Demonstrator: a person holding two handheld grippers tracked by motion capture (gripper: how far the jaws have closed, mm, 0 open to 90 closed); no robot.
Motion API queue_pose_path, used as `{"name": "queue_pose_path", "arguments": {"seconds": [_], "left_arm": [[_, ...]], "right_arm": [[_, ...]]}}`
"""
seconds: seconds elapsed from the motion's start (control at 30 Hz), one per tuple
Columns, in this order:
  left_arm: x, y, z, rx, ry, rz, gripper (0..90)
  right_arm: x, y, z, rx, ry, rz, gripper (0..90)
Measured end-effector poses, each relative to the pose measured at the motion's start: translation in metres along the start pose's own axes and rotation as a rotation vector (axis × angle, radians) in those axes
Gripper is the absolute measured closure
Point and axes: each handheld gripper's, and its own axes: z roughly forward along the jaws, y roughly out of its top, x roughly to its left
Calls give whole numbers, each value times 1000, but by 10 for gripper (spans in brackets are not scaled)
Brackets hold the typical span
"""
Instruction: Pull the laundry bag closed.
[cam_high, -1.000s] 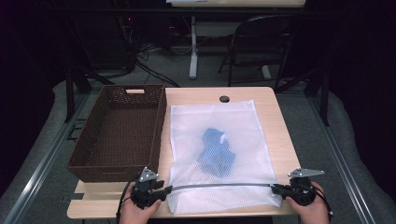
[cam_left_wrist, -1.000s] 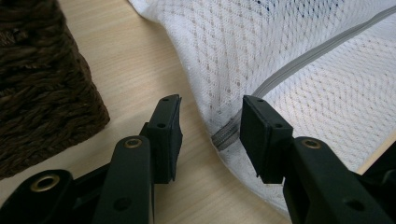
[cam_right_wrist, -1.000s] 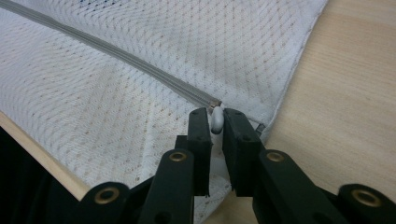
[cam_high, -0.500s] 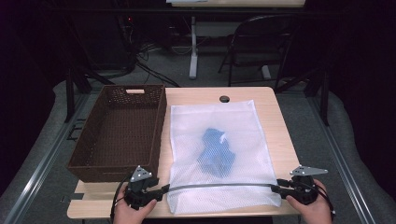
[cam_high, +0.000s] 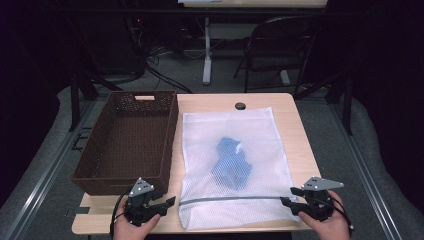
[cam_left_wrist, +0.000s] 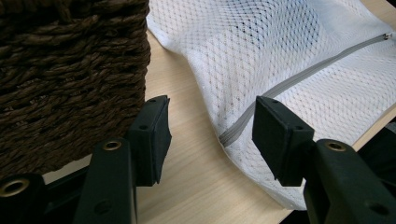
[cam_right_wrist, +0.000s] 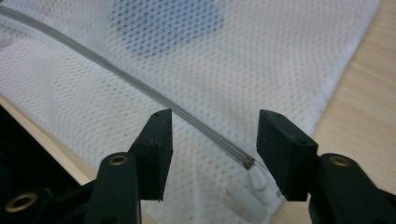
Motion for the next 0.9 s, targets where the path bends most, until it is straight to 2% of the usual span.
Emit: {"name": "queue_pose_path", "arguments": {"seconds": [0.03,0.13,0.17,0.3,0.5,0.67,0.9], "left_arm": [[0,-1,0,-12,4,-1,456],[1,-2,-1,-11,6,10,452],[1,-3,-1,-10,4,3,452],[3,-5,-1,-14,11,3,450],[6,-10,-1,-6,17,-1,451],[8,-12,0,4,27,-1,451],[9,-16,5,29,25,-6,451]], "right_arm": [[4,2,1,-2,0,-16,451],[15,7,3,-8,11,-46,450],[17,8,4,-10,16,-54,449],[27,12,10,-17,39,-74,447],[39,13,20,2,64,-104,447],[46,12,27,9,82,-114,447],[48,4,40,47,105,-123,452]]}}
